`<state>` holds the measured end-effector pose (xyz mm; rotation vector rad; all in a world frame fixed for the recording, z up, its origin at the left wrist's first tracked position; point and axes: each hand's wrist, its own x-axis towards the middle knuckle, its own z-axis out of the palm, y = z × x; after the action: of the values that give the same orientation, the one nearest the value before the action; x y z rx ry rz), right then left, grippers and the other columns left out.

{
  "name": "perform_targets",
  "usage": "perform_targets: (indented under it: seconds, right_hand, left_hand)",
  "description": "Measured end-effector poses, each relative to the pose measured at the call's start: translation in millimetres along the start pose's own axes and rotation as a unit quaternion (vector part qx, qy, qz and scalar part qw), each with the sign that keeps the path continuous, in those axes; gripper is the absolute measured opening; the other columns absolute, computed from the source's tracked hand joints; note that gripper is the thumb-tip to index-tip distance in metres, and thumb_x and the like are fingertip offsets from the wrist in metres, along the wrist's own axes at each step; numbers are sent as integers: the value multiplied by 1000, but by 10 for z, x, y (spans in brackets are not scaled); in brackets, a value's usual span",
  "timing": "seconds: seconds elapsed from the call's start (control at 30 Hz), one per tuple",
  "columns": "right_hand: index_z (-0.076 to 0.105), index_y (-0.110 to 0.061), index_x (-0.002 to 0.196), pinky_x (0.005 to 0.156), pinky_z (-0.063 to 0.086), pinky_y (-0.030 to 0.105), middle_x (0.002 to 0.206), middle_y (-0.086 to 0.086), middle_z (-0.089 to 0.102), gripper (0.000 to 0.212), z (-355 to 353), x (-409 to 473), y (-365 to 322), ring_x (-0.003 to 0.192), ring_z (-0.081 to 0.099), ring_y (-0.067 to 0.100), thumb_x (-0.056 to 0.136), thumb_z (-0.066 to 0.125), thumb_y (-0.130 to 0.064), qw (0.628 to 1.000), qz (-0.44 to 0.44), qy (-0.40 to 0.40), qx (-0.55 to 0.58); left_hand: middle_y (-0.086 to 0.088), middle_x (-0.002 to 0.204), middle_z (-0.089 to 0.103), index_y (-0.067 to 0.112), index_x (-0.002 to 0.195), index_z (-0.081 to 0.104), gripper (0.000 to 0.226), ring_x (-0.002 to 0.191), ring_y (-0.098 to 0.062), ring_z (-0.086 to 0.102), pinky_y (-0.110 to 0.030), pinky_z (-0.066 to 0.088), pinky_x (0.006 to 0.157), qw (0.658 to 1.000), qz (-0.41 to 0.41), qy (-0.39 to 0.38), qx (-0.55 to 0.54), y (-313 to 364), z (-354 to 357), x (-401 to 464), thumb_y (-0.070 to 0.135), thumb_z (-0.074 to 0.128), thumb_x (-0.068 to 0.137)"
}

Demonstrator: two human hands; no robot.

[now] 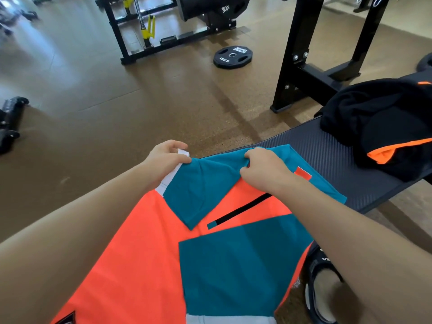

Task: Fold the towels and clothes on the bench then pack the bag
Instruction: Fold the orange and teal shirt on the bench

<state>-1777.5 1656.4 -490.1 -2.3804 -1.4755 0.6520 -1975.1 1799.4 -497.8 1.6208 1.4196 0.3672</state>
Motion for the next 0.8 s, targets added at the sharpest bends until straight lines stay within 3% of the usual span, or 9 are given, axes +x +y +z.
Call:
perform_targets:
  seconds: [0.13, 0.2, 0.3, 0.4, 0.47, 0.57, 0.67, 0.73, 0.8]
  right_hand:
    - [59, -10, 113, 89, 49, 40, 123, 12, 55, 27, -13, 48, 22, 114, 57, 33, 88, 53, -17, 1000, 6, 3, 13]
    - [56, -12, 108, 91, 45, 41, 117, 9, 47, 19, 4, 56, 47, 117, 51, 33, 92, 53, -22, 1000, 14, -17, -15]
    - [51, -14, 99, 90, 43, 41, 108, 5, 38, 11, 27, 71, 66, 118, 48, 32, 94, 52, -24, 999, 13, -18, -48]
    - [51, -13, 119, 94, 43, 42, 126, 12, 46, 25, 24, 68, 49, 124, 47, 34, 95, 51, -21, 999, 8, -13, -37]
    - [45, -13, 137, 96, 43, 43, 136, 15, 44, 43, 28, 46, 33, 126, 46, 35, 94, 50, -17, 999, -6, 8, -42]
    - [38, -16, 147, 99, 42, 44, 142, 16, 40, 52, 67, -36, -55, 126, 43, 35, 97, 50, -25, 990, -83, 64, -97]
    - [17, -27, 160, 120, 23, 47, 167, 12, 12, 62, 204, -116, -132, 151, 17, 32, 104, 35, -46, 977, -161, -4, -139]
    - [6, -32, 162, 125, 6, 49, 170, 9, -5, 65, 317, -128, -63, 156, -3, 27, 105, 23, -57, 966, -156, -75, -193]
    - [-1, -35, 161, 125, 0, 52, 170, 7, -11, 69, 370, -107, 42, 156, -10, 27, 102, 19, -65, 958, -136, -100, -233]
  left_hand:
    - [0, 124, 59, 22, 125, 64, 45, 118, -13, 53, -20, 40, 87, 999, 26, 36, -5, -67, 7, -3, 5, 71, 84]
    - [-3, 125, 56, 20, 127, 58, 47, 112, -17, 55, -23, 42, 78, 997, 17, 37, 64, -133, 19, -12, 10, 72, 83]
    - [-6, 127, 49, 18, 131, 53, 51, 104, -18, 53, -27, 44, 77, 986, 38, 44, 157, -148, 10, -23, 14, 71, 84]
    - [-7, 127, 45, 22, 137, 47, 60, 103, -19, 53, -22, 42, 70, 984, 47, 22, 171, -112, -1, -32, 15, 73, 83]
    - [-6, 130, 39, 27, 141, 39, 67, 106, -20, 52, -28, 46, 78, 981, 38, -5, 190, -113, -6, -73, 27, 75, 85]
    - [-5, 131, 30, 32, 143, 29, 71, 108, -23, 53, -33, 45, 91, 966, 57, -10, 253, -142, -35, -162, 45, 71, 87]
    - [-5, 126, 31, 32, 141, 27, 68, 96, -29, 60, -36, 52, 85, 946, 108, -23, 304, -166, -80, -263, 32, 70, 88]
    - [-6, 122, 32, 29, 143, 28, 64, 81, -26, 60, -34, 50, 71, 930, 122, -24, 346, -197, -108, -306, 24, 66, 91]
    - [-8, 123, 34, 26, 142, 31, 56, 80, -28, 61, -36, 50, 72, 916, 118, -14, 384, -241, -120, -350, 28, 61, 95]
